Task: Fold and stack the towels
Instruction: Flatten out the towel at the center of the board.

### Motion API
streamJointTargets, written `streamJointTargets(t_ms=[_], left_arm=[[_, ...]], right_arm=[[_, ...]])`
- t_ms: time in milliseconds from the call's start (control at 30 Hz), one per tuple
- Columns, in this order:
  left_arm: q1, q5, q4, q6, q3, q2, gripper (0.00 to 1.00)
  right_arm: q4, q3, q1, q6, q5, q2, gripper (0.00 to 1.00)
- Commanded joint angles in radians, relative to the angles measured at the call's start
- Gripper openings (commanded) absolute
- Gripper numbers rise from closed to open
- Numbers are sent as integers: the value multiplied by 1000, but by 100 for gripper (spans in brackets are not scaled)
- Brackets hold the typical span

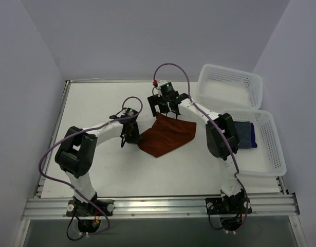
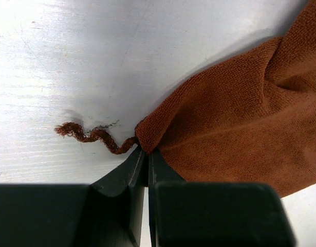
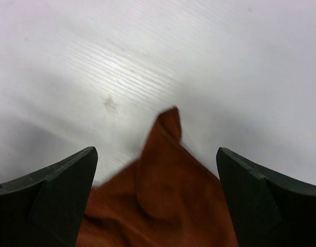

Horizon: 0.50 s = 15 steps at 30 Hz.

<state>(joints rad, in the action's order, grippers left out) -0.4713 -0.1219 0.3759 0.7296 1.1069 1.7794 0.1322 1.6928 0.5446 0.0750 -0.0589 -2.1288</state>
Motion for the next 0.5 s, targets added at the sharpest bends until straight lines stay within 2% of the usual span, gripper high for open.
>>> streamJointTargets(t_ms=[0,133,200,267,300,333,367,433,467], left_arm=[[-3,44,32,-2,13,-18,2],[-1,53,47,-7,21,-20,2],[-1,60,57,-7,28,-20,2],[-1,70,58,-9,30,-23,2],[-1,73,61,-10,31,-25,2],[-3,80,70,-10,39,-25,2],[-1,85,78,-10,42,-25,2],[-1,96,104,-15,59,-35,2],[-3,111,113,-19,64,-43,2]], right_arm=[[56,148,12,-61,-81,-101,96],[130,269,21,-66,-76,-221,82],[147,277,25,-66,-59,-237,79],[141,254,26,-66,-38,-232,70],[142,243,25,-63,-27,-227,53],[141,217,26,-61,-18,-217,40],[136,203,26,-60,-15,-208,22],[116,159,26,-55,-13,-160,9],[103,137,28,-55,-13,-136,6]])
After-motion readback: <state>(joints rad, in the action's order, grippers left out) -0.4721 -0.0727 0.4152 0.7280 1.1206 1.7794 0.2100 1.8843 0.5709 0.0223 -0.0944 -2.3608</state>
